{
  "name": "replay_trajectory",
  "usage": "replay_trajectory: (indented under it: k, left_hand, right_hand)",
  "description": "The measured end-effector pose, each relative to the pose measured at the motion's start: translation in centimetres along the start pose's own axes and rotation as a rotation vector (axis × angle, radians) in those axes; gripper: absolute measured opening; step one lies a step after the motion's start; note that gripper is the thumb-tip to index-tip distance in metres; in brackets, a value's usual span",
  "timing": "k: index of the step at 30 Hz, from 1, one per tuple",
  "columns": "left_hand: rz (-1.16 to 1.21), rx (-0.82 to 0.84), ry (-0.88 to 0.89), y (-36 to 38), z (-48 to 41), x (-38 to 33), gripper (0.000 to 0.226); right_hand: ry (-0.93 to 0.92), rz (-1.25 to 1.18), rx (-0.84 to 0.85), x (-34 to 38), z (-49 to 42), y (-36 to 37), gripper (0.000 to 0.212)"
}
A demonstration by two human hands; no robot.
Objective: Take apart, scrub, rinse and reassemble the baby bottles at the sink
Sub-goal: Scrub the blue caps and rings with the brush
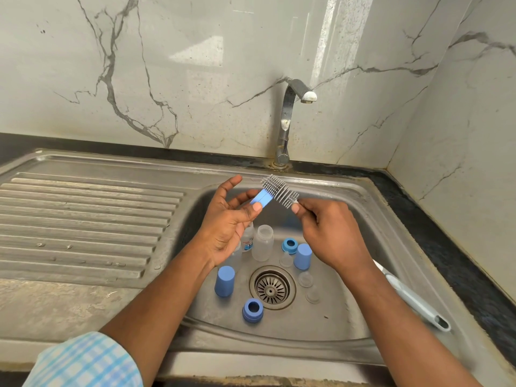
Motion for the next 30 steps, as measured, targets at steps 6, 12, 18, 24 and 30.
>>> replay_trajectory:
  k: [6, 12, 18, 24, 30]
  left_hand:
    - [-0.071, -0.032, -0.004, 0.0, 0.0, 0.2, 0.056]
    - [-0.184, -0.044, -0.112, -0.3, 0.4, 0.8, 0.025]
    - [-0.084, 0.072, -0.115, 0.4, 0.2, 0.6, 0.037]
    - [-0.126, 0.106, -0.062, 0.7, 0.2, 0.5, 0.039]
    - [-0.204, 0.105, -0.021, 0.7, 0.2, 0.8, 0.032]
  right_hand:
    - [-0.006, -0.015, 0.008, -0.5, 0.0, 0.0, 0.039]
    - [-0.003, -0.047, 0.003, -0.4, 0.0, -0.4, 0.037]
    - [-0.062, -0.052, 0.034, 0.6, 0.4, -0.2, 0.030]
    - [-0.009, 0.051, -0.013, 0.0, 0.0, -0.5, 0.039]
    - [-0.006, 0.041, 0.011, -0.9, 0.0, -0.3, 0.034]
Point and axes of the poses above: each hand's wrist, its own z-axis away from the middle knuckle, its own y-axis out of the palm, x = y × z, the point moved 6 cm from there along -z, towards the middle knuckle
